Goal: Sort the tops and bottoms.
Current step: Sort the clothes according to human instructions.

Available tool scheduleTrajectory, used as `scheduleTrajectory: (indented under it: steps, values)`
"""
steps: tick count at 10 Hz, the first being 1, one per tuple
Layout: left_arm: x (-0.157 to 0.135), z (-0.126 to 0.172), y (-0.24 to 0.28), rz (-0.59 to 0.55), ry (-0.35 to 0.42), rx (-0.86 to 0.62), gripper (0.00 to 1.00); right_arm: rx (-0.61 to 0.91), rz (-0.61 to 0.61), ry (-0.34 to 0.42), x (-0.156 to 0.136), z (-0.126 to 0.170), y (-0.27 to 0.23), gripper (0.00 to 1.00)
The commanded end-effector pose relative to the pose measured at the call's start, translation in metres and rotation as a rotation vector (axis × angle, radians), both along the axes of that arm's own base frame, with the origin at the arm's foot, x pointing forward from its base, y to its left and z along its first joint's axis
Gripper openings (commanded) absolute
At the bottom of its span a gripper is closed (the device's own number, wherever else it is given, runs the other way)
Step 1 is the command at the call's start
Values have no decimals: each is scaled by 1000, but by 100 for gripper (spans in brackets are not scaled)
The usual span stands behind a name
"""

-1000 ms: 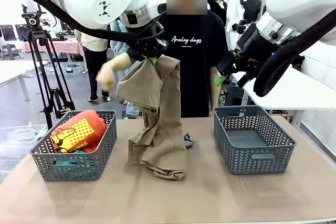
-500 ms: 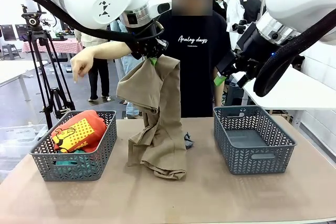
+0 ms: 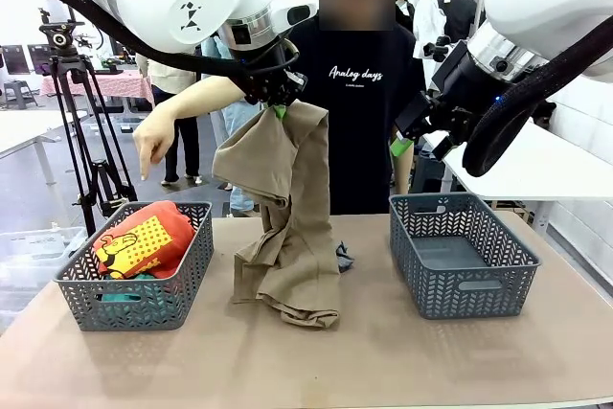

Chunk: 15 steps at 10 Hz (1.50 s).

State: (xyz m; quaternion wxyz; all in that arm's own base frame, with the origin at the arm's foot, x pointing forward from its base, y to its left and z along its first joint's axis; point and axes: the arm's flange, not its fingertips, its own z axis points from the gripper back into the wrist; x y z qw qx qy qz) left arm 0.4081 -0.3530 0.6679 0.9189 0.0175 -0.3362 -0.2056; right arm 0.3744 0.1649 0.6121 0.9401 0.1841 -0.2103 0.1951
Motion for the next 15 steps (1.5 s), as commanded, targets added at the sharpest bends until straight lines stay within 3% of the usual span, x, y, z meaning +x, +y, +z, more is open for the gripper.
scheduleTrajectory:
  steps: [1,6,7,10,12,15]
  values:
    - [-2,4,2,12,-5,-16,0,-6,5,-3,2,1,0,100]
    - [0,0,0,0,0,0,0,-6,5,-3,2,1,0,100]
    - [-6,10,3,-8,-16,5,0,-6,5,-3,2,1,0,100]
    - [-17,56,28,-4,-59,-30,0,-6,5,-3,2,1,0,100]
    - [-28,101,60,43,-132,-17,0,-6,5,-3,2,1,0,100]
    - [-33,155,120,237,-273,58,0,-6,5,-3,2,1,0,100]
